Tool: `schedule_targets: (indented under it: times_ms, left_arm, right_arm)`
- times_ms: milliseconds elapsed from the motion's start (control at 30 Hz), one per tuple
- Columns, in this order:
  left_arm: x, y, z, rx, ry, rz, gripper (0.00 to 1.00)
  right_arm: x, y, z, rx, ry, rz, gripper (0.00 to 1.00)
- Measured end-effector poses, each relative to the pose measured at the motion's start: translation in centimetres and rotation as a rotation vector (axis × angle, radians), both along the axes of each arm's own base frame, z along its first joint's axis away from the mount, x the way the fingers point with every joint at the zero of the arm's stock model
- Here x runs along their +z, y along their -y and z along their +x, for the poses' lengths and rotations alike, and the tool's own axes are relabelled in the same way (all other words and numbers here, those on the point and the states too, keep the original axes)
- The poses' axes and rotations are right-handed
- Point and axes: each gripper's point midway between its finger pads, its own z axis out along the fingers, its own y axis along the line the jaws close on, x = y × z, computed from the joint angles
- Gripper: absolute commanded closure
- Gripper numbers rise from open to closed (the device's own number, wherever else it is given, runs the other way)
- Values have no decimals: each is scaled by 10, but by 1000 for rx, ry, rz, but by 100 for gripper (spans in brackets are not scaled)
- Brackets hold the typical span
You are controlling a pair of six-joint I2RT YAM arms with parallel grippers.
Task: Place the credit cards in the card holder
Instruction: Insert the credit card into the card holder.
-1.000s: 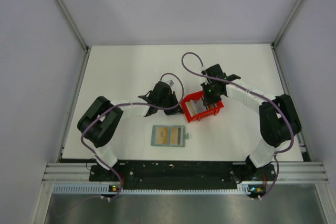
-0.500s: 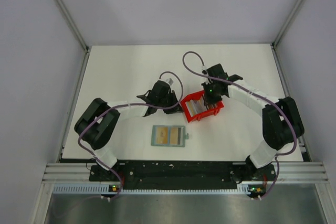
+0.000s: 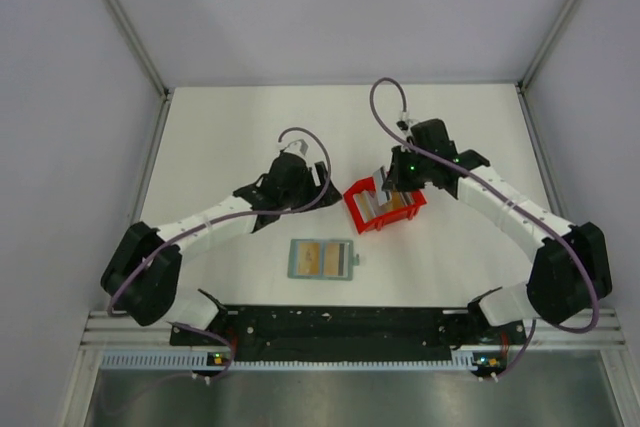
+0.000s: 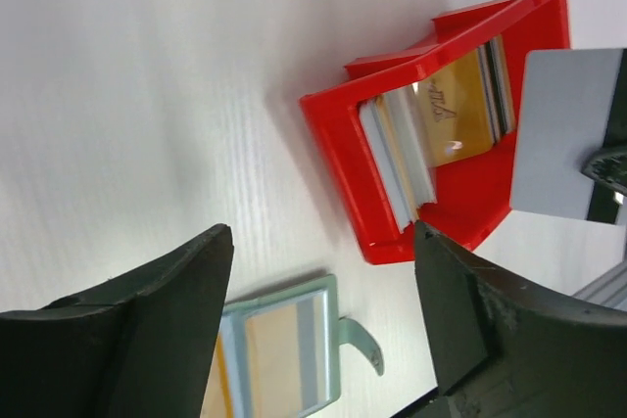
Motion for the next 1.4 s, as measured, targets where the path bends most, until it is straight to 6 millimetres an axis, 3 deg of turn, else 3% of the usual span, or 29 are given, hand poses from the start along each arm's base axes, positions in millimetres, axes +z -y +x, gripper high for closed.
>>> schedule_targets:
  times_ms: [167,333,600,833,1033,1267,1400]
  left_arm:
    - [3,-35,-9,98,20,64,7]
    - [1,-72,-21,193,23,114,2]
    - [-26,-114,-55,278,-35,148,2]
    - [-41,-120,-71,277,-78,142,2]
    - [-54,-122,-85,265,-112,128,2]
    - [-74,-123,-103,231,-132,96,3]
    - [-72,-117,-101,212,-117,62,5]
  right_arm:
    - [5,-20,-24,3,-13,111,100]
    - [-1,-62,-55,78,-34,172,100]
    - [-17,-101,-98,136,-82,222,100]
    - [-29,-121,-113,158,-100,225,100]
    - [-44,-117,-117,146,-113,200,100]
    - [-42,-120,-108,125,-73,215,100]
    - [-51,-118,-107,108,-82,209,100]
